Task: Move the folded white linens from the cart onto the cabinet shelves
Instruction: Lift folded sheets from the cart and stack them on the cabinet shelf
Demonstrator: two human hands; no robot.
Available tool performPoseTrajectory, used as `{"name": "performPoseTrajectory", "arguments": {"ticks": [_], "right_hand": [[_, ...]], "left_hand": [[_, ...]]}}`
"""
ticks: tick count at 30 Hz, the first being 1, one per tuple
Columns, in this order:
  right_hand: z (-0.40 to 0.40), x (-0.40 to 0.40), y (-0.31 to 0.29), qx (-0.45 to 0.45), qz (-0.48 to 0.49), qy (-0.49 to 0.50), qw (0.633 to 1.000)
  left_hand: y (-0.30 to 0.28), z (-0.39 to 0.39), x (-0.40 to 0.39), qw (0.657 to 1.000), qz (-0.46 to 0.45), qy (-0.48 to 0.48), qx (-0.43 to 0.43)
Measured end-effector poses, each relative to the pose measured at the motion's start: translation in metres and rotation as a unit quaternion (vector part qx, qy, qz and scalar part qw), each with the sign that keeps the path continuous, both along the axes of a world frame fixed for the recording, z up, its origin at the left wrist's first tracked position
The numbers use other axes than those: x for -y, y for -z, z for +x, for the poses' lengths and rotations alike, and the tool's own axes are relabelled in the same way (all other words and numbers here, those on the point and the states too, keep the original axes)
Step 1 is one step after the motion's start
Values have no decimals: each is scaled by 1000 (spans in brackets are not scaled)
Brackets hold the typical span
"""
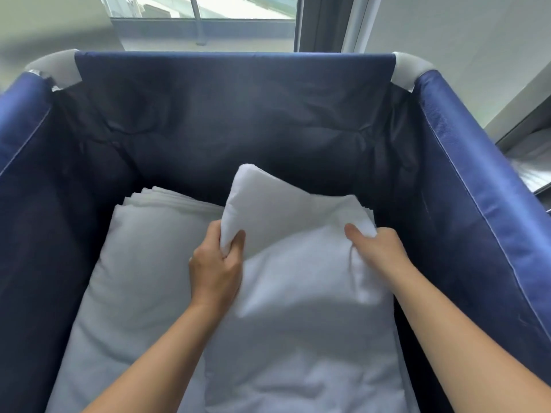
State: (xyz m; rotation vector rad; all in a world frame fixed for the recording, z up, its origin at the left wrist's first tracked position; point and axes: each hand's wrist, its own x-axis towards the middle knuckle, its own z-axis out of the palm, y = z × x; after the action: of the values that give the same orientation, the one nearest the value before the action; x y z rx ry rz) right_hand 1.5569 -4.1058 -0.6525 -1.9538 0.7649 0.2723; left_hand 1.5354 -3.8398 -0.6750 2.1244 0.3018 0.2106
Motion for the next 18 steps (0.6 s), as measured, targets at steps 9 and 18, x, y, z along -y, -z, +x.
{"name": "performPoseTrajectory", "arguments": {"ticks": [9,18], "right_hand": [[1,10,40,105,-153,31,982],[-38,15,67,62,-65,18,996]], "left_hand": [[16,29,12,987,-63,-64,-131],[47,-5,-3,975,-111,-38,-187]]}}
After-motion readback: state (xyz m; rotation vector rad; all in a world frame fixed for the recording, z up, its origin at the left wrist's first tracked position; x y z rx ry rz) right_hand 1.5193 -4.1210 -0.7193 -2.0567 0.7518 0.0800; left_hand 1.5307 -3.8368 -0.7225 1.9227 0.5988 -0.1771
